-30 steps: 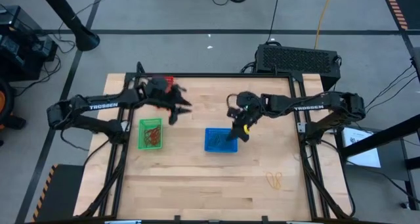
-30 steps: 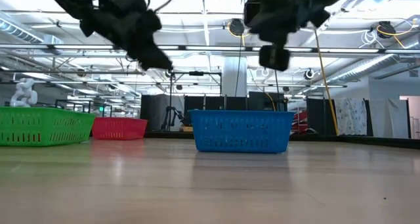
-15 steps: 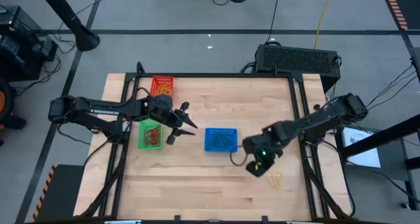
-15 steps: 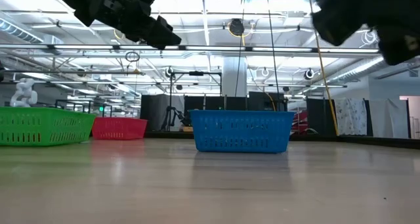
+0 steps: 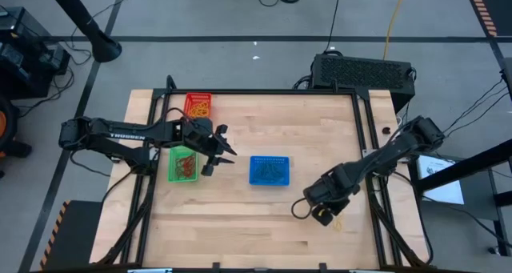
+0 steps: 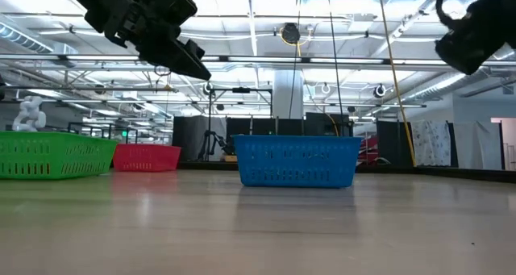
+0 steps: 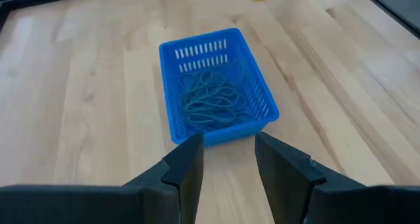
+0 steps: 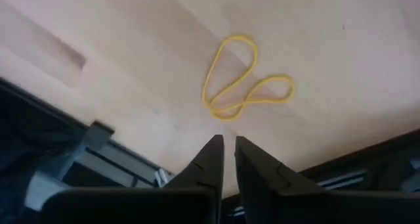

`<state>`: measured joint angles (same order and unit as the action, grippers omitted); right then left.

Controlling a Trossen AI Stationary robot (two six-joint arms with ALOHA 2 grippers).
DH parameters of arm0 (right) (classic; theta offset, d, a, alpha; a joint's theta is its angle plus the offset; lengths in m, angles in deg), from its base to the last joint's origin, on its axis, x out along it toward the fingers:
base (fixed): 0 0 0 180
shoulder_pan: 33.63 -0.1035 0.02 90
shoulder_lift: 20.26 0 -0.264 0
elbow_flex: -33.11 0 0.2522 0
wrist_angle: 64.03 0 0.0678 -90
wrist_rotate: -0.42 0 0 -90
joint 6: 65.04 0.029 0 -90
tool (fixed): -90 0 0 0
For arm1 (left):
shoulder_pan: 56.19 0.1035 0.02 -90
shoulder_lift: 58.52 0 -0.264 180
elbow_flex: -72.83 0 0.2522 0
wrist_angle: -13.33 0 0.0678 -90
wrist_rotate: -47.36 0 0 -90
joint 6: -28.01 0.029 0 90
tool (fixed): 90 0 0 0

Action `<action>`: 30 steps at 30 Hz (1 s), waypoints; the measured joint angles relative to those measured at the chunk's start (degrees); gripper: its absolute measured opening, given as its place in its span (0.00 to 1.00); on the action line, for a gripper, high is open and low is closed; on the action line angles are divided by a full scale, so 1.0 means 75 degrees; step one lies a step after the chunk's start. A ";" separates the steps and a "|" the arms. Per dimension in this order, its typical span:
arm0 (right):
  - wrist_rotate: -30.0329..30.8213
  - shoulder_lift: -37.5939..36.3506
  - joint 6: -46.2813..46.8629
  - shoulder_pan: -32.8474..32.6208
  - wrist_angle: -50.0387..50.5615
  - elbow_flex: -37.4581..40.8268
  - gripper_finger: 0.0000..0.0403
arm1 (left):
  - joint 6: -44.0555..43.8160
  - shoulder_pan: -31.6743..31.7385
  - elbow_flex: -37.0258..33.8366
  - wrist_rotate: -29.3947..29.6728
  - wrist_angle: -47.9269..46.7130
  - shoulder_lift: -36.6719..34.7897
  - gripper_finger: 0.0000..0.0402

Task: Sort rubber bands into baskets
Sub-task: Put the yellow rubber band into the red bin

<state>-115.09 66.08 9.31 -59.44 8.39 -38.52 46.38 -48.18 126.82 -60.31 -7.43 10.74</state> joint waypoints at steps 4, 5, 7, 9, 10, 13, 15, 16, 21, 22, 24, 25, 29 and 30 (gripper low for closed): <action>-0.0016 0.0287 -0.0050 -0.0019 -0.0112 0.0281 0.14 | -0.0003 -0.0002 0.0000 0.0003 0.0002 0.0000 0.36; -0.0121 0.0347 -0.0036 -0.0023 -0.0258 0.0463 0.16 | -0.0005 -0.0002 0.0002 0.0004 0.0002 0.0000 0.36; -0.0585 0.0423 -0.0004 -0.0002 -0.0808 0.0876 0.21 | -0.0006 -0.0001 0.0002 0.0015 0.0001 0.0000 0.36; -0.0923 0.0479 0.0000 0.0055 -0.1426 0.1216 0.25 | -0.0002 0.0000 0.0000 0.0026 0.0002 0.0000 0.36; -0.0929 0.0482 -0.0004 0.0084 -0.1737 0.1372 0.27 | 0.0000 0.0000 0.0000 0.0026 0.0002 0.0000 0.36; -0.0934 0.0482 0.0159 0.0158 -0.2241 0.1786 0.33 | 0.0000 0.0000 0.0000 0.0029 0.0009 0.0020 0.36; -0.0996 0.0482 0.0297 0.0189 -0.2396 0.2018 0.36 | 0.0003 0.0013 0.0000 0.0038 -0.0003 0.0044 0.36; -0.1017 0.0482 0.0369 0.0186 -0.2432 0.2114 0.37 | 0.0001 0.0016 0.0000 0.0050 -0.0011 0.0047 0.36; -0.1057 0.0482 0.0839 0.0176 -0.2960 0.2559 0.43 | 0.0003 0.0017 0.0000 0.0087 -0.0001 0.0050 0.36; -0.1095 0.0482 0.0914 0.0176 -0.3282 0.2625 0.43 | 0.0003 0.0017 0.0000 0.0087 0.0002 0.0050 0.36; -0.1345 0.0482 0.1174 0.0148 -0.3900 0.2726 0.44 | 0.0003 0.0017 0.0000 0.0087 -0.0002 0.0050 0.36; -0.1399 0.0493 0.1364 0.0116 -0.4123 0.2739 0.43 | 0.0003 0.0017 0.0000 0.0087 -0.0001 0.0050 0.36; -0.1596 0.0648 0.1918 -0.0141 -0.4191 0.2754 0.39 | 0.0003 0.0017 0.0000 0.0087 -0.0009 0.0050 0.36; -0.1758 0.0726 0.2016 -0.0222 -0.4202 0.2751 0.37 | 0.0000 0.0017 0.0000 0.0087 -0.0009 0.0050 0.36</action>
<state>-128.28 71.53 24.43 -61.10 -23.13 -17.89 46.38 -48.05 126.82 -59.65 -7.50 11.11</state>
